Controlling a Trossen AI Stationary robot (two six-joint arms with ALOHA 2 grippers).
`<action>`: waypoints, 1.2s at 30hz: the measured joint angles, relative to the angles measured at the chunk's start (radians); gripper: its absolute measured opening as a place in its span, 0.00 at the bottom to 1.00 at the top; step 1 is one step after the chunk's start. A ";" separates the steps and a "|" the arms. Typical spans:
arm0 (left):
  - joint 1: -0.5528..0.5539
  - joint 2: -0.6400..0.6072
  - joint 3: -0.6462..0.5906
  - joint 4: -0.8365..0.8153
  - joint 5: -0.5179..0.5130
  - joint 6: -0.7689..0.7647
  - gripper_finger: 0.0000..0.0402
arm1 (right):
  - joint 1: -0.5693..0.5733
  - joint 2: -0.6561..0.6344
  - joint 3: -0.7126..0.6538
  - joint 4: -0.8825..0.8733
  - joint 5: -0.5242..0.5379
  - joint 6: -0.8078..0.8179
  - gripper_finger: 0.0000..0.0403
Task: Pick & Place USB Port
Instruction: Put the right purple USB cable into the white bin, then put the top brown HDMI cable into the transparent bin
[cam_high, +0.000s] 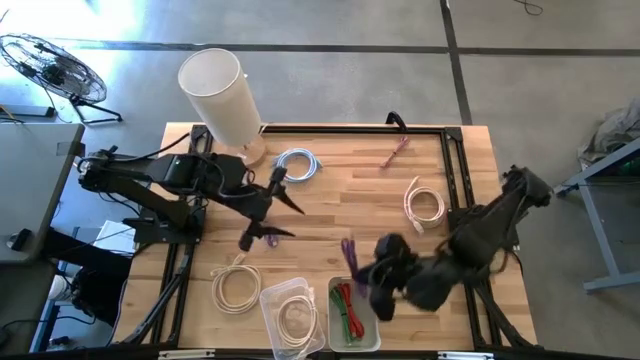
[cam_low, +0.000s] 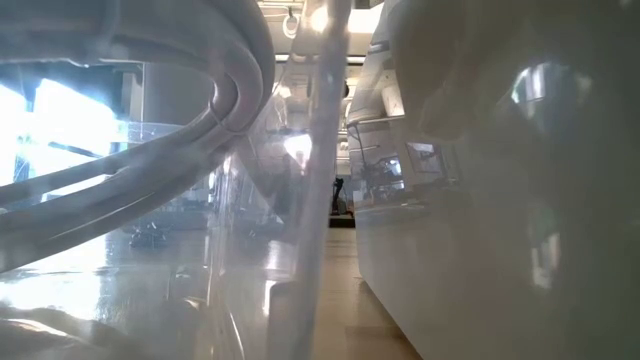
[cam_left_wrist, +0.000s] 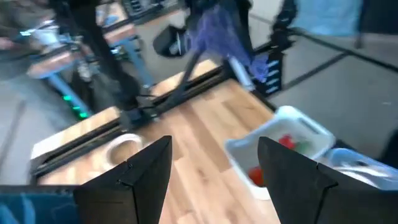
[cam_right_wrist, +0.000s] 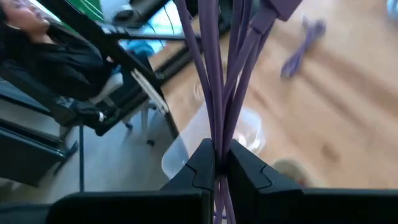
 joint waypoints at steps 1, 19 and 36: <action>0.000 0.000 0.000 -0.013 0.032 -0.001 0.58 | 0.008 0.024 0.000 0.003 -0.006 0.041 0.03; 0.000 0.014 0.000 -0.305 0.264 -0.057 0.58 | 0.032 0.311 -0.001 -0.014 -0.262 0.556 0.03; 0.000 0.014 0.000 -0.422 0.202 -0.071 0.58 | -0.005 0.335 -0.001 -0.105 -0.393 0.618 0.34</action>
